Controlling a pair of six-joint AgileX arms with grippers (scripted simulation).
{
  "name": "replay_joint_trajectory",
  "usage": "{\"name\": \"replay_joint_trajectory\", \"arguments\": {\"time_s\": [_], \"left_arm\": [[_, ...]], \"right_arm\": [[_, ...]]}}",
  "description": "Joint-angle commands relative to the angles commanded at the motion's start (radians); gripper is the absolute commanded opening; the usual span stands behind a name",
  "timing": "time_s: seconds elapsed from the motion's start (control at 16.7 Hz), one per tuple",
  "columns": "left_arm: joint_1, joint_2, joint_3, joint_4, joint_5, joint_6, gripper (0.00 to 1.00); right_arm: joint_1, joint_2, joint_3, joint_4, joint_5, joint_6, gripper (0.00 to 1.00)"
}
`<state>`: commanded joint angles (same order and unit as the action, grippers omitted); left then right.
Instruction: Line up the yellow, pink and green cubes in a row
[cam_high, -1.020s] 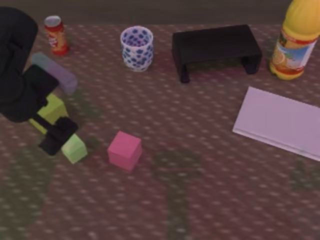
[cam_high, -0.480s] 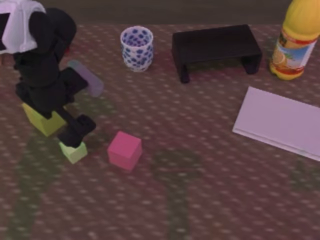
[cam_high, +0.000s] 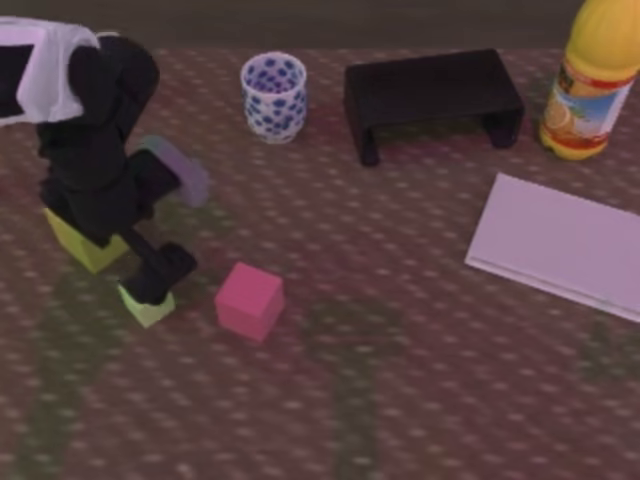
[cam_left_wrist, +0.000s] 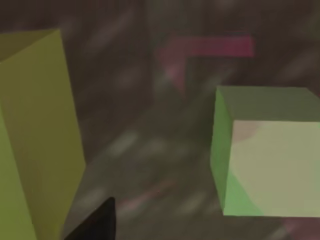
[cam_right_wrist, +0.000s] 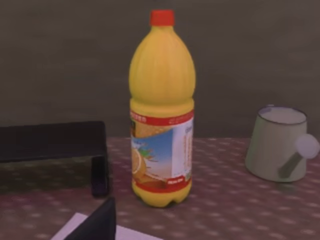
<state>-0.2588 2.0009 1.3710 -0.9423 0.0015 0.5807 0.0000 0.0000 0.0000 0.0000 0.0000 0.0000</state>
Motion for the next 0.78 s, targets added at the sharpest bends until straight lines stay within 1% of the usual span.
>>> {"name": "replay_joint_trajectory", "arguments": {"time_s": [0.24, 0.36, 0.66, 0.78], "left_arm": [[0.000, 0.080, -0.080, 0.168, 0.001, 0.000, 1.00], [0.000, 0.112, -0.110, 0.227, 0.001, 0.001, 1.00], [0.000, 0.123, -0.119, 0.244, 0.001, 0.001, 1.00], [0.000, 0.123, -0.119, 0.244, 0.001, 0.001, 0.85]], "right_arm": [[0.000, 0.000, 0.000, 0.000, 0.000, 0.000, 1.00], [0.000, 0.000, 0.000, 0.000, 0.000, 0.000, 1.00], [0.000, 0.000, 0.000, 0.000, 0.000, 0.000, 1.00], [0.000, 0.000, 0.000, 0.000, 0.000, 0.000, 1.00]]}}
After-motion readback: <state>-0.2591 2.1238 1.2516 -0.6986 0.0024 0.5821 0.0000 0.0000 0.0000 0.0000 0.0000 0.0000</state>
